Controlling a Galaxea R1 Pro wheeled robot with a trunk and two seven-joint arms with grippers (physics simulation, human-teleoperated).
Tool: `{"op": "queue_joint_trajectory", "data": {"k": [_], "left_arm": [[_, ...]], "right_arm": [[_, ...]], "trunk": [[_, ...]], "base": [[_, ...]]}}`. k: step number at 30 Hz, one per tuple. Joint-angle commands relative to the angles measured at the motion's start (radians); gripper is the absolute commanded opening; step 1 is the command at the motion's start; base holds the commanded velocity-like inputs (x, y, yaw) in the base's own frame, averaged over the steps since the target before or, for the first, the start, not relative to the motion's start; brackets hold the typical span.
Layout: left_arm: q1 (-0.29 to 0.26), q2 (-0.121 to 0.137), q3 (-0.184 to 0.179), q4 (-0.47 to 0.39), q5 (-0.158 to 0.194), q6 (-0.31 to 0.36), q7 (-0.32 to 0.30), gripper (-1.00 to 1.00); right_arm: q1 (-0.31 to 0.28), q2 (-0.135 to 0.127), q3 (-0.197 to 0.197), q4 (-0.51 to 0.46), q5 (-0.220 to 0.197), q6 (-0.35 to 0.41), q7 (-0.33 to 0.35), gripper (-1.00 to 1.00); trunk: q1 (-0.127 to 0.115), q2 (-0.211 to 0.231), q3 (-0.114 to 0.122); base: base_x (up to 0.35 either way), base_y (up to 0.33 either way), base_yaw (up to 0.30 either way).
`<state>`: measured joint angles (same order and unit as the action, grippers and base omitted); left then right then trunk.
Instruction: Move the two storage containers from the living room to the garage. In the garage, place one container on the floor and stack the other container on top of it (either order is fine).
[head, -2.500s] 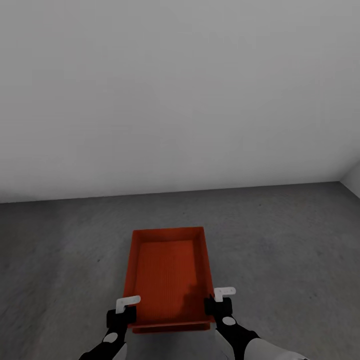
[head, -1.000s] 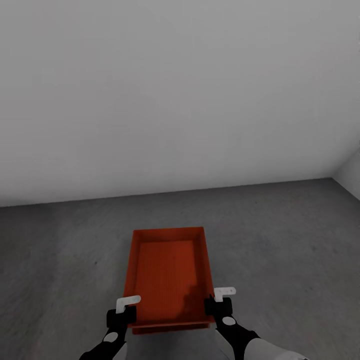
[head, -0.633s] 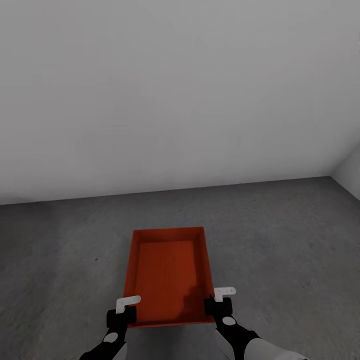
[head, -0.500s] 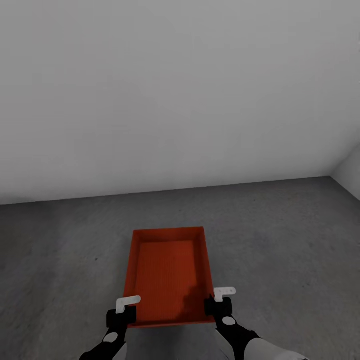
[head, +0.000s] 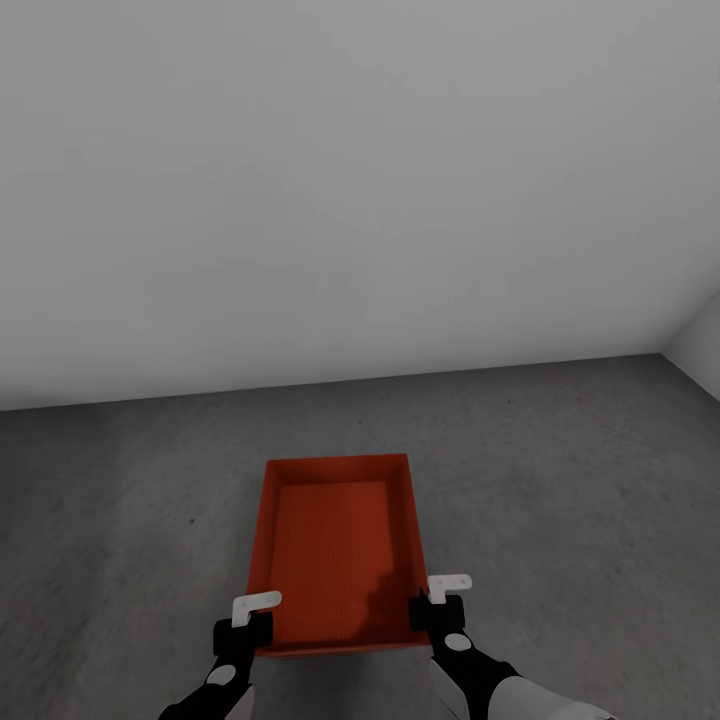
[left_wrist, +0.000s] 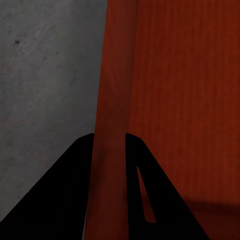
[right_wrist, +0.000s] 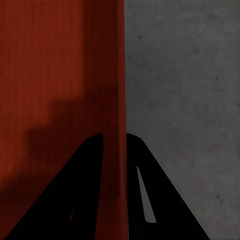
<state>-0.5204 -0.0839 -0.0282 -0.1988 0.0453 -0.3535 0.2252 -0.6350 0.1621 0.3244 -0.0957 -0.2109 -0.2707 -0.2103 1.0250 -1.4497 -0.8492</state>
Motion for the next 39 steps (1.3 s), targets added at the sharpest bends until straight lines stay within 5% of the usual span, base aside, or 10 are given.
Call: {"op": "queue_joint_trajectory", "data": {"k": [1,19,39], "left_arm": [[-0.001,-0.004,0.013,-0.007,-0.007,-0.019,0.008,-1.00],[-0.001,-0.005,0.013,-0.005,-0.007,-0.018,0.009,-1.00],[-0.001,-0.005,0.013,-0.006,-0.007,-0.019,0.009,-1.00]], "right_arm": [[0.000,0.002,-0.013,0.004,-0.024,-0.004,0.002,-1.00],[0.000,0.002,-0.013,0.005,-0.024,-0.004,0.002,-1.00],[0.000,0.002,-0.013,0.005,-0.024,-0.004,0.003,-1.00]], "trunk": [[0.000,0.000,-0.001],[0.000,0.000,-0.001],[0.077,-0.140,-0.063]], "base": [[0.018,0.000,0.000],[0.002,0.000,0.000],[0.000,0.000,0.000]]}}
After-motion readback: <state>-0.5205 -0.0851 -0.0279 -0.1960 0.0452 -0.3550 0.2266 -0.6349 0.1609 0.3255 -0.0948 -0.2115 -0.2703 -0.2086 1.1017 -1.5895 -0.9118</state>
